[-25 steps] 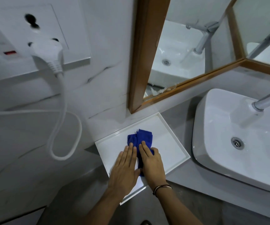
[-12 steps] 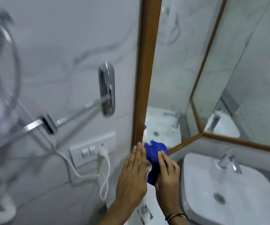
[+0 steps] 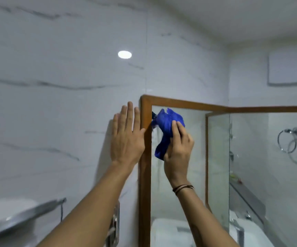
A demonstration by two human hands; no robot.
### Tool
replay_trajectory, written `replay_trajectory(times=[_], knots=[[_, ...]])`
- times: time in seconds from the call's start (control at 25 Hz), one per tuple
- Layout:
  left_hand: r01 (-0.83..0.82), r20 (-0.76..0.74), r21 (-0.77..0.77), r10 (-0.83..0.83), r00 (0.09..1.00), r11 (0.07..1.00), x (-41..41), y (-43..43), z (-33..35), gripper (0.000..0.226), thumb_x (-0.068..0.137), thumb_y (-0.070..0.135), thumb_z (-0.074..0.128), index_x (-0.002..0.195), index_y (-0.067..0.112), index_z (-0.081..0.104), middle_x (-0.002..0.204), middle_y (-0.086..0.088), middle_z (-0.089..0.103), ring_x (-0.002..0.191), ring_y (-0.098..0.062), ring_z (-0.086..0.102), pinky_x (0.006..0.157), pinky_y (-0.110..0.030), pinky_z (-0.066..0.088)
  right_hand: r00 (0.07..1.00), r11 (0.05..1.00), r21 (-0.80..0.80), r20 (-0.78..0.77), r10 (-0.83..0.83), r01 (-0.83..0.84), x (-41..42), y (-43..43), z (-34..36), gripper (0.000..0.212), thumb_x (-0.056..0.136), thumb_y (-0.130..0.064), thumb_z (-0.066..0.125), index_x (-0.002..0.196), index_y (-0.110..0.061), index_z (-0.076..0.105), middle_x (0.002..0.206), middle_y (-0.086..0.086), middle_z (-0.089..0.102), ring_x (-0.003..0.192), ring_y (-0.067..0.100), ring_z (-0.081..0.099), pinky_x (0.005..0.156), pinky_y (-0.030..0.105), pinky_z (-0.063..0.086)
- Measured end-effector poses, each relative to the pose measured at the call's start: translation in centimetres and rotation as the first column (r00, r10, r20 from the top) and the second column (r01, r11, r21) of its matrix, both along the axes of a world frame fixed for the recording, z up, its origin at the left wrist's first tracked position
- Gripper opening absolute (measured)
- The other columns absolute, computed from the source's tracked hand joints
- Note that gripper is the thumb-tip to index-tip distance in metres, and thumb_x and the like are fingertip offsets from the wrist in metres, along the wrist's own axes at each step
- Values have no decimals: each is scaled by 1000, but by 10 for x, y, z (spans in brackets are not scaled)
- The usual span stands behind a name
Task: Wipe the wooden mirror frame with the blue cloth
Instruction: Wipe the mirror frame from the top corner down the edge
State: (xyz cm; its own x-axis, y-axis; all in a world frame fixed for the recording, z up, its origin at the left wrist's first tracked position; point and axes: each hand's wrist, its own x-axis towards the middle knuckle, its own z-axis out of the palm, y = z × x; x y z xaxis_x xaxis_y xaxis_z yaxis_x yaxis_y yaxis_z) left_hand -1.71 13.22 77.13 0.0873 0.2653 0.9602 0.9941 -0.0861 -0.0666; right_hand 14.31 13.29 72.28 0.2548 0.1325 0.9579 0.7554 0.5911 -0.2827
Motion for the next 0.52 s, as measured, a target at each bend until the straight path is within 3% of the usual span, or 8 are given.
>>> replay_trajectory(times=[0.2, 0.32, 0.4, 0.52], knots=[[-118, -226, 74, 132, 965, 990, -25, 27, 19, 77, 122, 54, 20, 182, 8, 2, 188, -22, -8, 176, -37, -4, 142, -58, 13, 997, 989, -137, 28, 65, -61, -14, 46, 32, 68, 109, -1, 55, 173, -16, 38, 176, 10, 44, 144, 39, 49, 124, 55, 50], [-81, -235, 141, 113, 965, 987, -24, 41, 14, 78, 121, 55, 19, 182, 9, 3, 189, -20, -8, 177, -36, -4, 141, -60, 15, 989, 993, -63, 114, -92, 100, -7, 67, 24, 60, 111, -28, 46, 171, -23, 44, 173, 8, 50, 147, 38, 51, 118, 58, 53], [-75, -214, 171, 112, 970, 982, -24, 45, 18, 79, 120, 55, 18, 182, 10, 3, 189, -20, -8, 177, -36, -4, 142, -59, 15, 974, 985, 5, 149, -171, 172, -4, 82, 35, 59, 111, -35, 42, 169, -21, 47, 176, 8, 47, 164, 39, 38, 127, 61, 42], [-79, -224, 185, 120, 967, 980, -24, 45, 16, 78, 120, 56, 14, 182, 11, -1, 189, -20, -10, 177, -35, -5, 142, -58, 14, 988, 997, -21, 134, 79, -77, -15, 88, 45, 64, 115, -38, 34, 176, -17, 30, 188, 5, 21, 177, 31, 9, 144, 55, 15]])
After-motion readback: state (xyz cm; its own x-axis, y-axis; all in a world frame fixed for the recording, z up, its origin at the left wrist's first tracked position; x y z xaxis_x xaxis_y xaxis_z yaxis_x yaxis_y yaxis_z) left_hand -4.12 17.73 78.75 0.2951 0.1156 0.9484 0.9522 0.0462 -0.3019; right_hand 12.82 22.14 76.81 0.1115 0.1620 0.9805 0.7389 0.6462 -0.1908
